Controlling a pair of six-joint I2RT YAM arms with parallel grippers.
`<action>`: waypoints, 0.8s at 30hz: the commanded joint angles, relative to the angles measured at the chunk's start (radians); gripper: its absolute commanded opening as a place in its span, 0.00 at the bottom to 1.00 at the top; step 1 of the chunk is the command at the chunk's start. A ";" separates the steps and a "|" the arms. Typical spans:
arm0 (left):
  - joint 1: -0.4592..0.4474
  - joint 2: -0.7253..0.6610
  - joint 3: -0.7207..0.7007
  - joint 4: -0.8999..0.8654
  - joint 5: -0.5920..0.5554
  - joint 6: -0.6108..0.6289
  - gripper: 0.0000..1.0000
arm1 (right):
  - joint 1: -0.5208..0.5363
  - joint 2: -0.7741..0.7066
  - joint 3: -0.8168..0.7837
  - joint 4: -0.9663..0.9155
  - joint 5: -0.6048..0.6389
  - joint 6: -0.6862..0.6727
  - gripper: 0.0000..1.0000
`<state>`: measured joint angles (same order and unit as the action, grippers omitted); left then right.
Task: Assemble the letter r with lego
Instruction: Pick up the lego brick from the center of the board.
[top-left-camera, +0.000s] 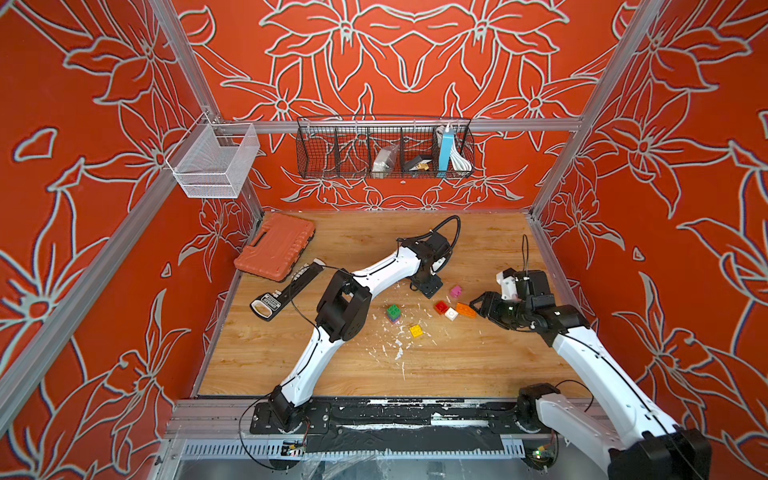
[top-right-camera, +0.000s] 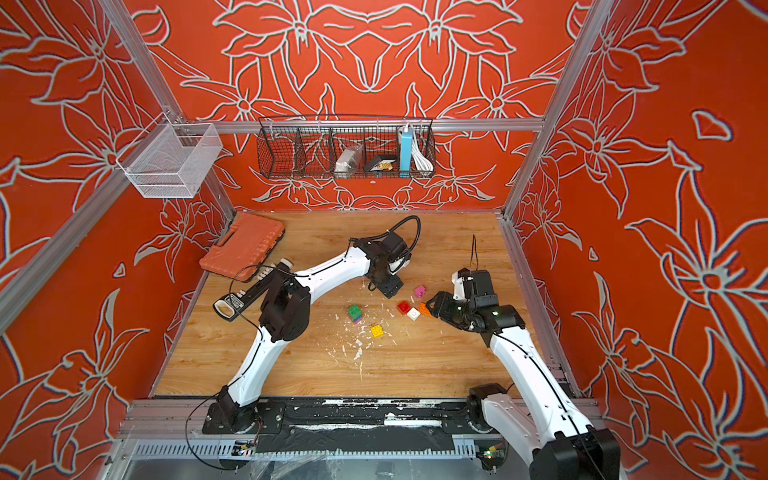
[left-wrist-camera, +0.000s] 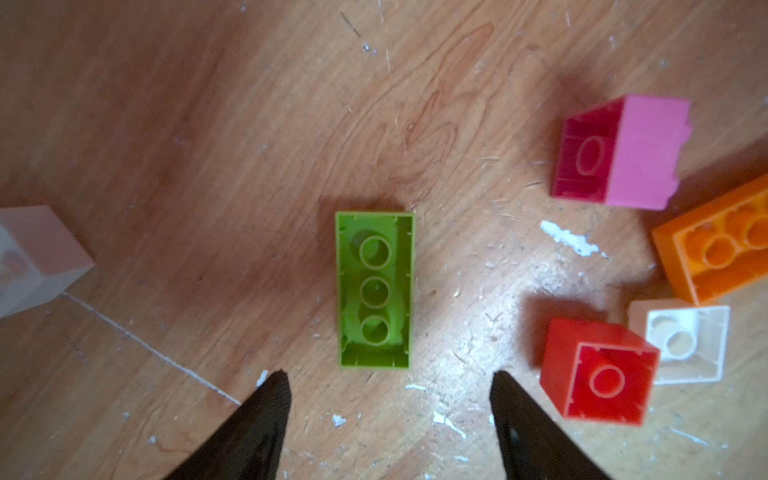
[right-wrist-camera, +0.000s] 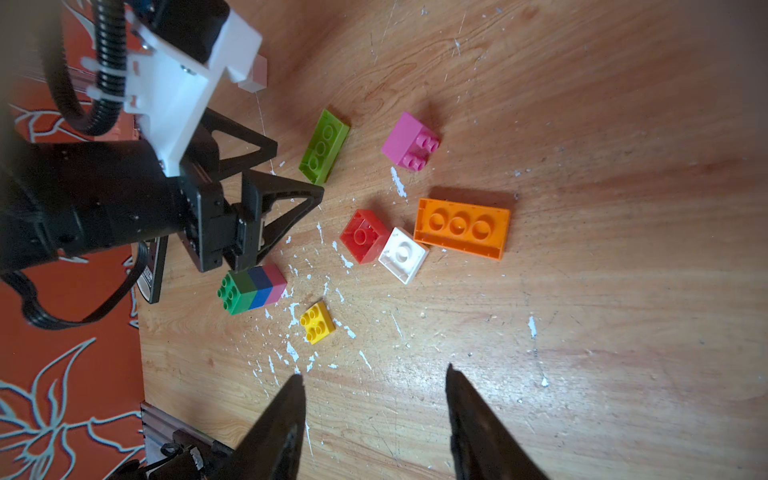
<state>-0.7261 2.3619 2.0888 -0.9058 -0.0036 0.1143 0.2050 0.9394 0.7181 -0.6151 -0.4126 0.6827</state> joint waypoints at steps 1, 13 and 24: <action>0.005 0.050 0.039 -0.043 0.004 0.027 0.76 | -0.008 -0.005 0.035 -0.030 -0.011 -0.024 0.56; 0.021 0.139 0.108 -0.072 0.009 0.028 0.67 | -0.008 0.017 0.057 -0.035 -0.028 -0.026 0.56; 0.022 0.126 0.088 -0.102 0.019 0.025 0.46 | -0.009 0.013 0.063 -0.041 -0.027 -0.021 0.56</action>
<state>-0.7078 2.4756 2.1906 -0.9512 0.0120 0.1219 0.2050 0.9577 0.7582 -0.6357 -0.4294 0.6682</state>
